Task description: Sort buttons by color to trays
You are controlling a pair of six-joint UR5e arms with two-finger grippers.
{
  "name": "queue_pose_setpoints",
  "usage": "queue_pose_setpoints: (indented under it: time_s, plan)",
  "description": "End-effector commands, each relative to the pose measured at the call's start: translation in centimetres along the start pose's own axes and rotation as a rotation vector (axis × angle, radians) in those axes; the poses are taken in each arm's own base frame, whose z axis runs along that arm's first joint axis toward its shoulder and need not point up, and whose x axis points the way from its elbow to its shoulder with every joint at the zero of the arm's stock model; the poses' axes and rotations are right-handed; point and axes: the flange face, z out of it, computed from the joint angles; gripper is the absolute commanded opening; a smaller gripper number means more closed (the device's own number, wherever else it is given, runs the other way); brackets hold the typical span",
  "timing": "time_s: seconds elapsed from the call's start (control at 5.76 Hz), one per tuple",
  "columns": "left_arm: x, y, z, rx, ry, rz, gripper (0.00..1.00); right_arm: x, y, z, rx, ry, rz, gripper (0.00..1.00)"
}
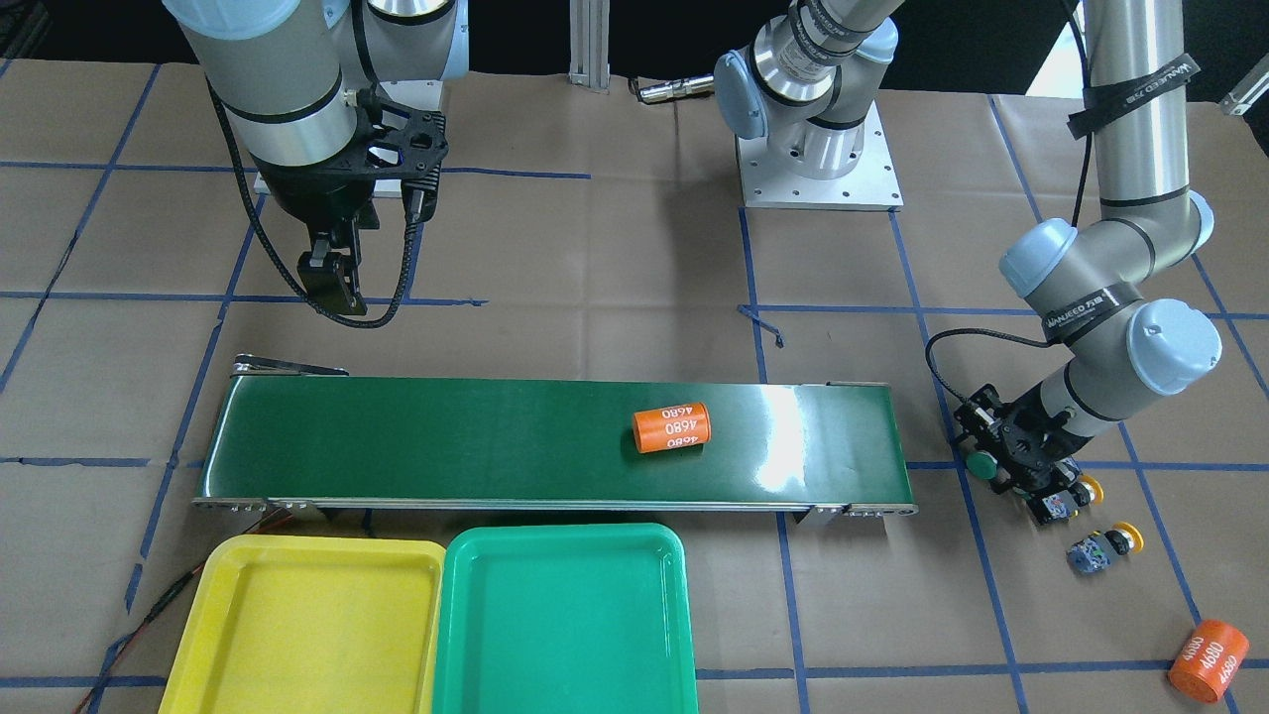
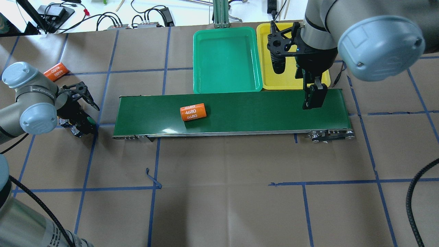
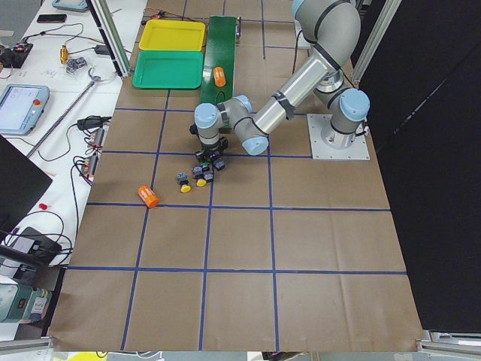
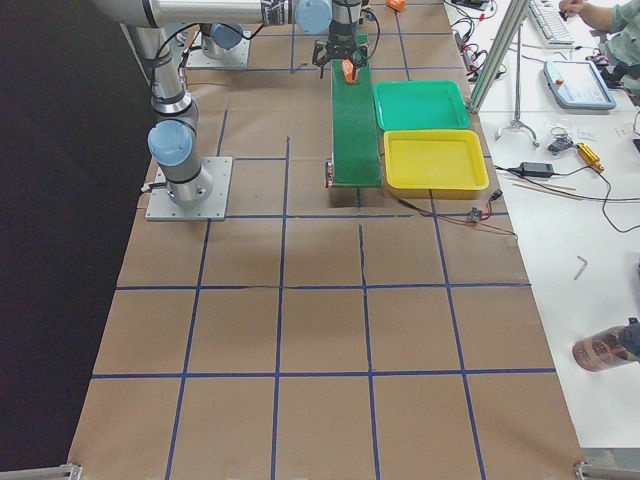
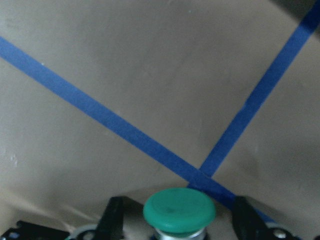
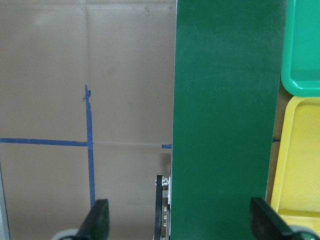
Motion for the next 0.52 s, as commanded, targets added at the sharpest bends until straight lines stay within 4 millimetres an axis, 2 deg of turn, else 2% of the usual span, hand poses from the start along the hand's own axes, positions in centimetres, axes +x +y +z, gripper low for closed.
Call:
queue_pose_setpoints:
  time_s: [0.0,0.35]
  plan:
    - [0.2,-0.1,-1.4,-0.004,-0.027,0.000,0.26,0.4,-0.1,2.1,0.009,0.090,0.007,1.00]
    - [0.8,-0.2,-3.0,-0.010,-0.030,0.000,0.26,0.7,0.0,1.9,0.008,0.145,0.013,1.00]
